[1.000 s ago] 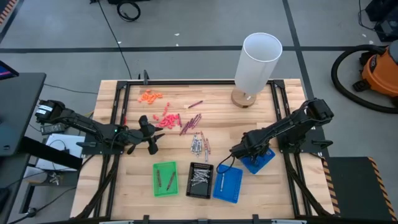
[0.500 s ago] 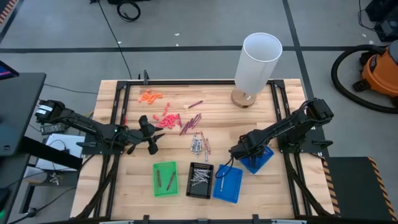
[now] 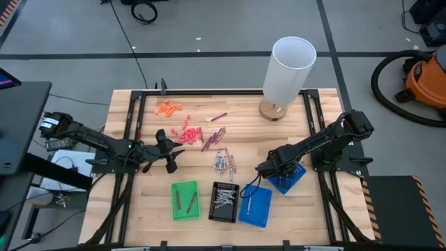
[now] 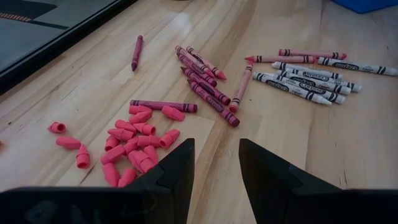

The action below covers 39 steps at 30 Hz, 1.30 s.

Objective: Sort crayons
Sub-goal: Put the pink crayon into the right blue basket

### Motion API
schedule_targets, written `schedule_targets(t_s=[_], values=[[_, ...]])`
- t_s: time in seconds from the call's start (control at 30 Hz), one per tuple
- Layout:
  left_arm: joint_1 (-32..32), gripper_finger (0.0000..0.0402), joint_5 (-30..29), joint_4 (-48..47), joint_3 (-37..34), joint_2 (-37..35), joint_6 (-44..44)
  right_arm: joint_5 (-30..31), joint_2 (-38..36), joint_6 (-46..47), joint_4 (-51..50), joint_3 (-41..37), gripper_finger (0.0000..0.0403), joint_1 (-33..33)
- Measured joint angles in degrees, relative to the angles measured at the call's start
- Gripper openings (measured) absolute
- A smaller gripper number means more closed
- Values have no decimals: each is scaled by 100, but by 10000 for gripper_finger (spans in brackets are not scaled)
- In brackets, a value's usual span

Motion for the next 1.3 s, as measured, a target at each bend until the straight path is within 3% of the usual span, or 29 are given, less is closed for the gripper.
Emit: schedule_targets(t_s=[0.13,0.37,0.67,0.97,1.3], values=[[13,137,0,2,0,-1,0,110,0,99,-391,499,107,0],[13,137,-2,4,0,-1,-2,1024,0,47,-184,1226,107,-2],[13,137,-2,2,0,0,0,2623,2,-443,1298,1363,107,-72],[13,137,-2,2,0,0,26,2732,2,-790,2861,1190,107,-481],[13,137,-2,0,0,0,37,2796,106,-260,3586,1182,111,-775]])
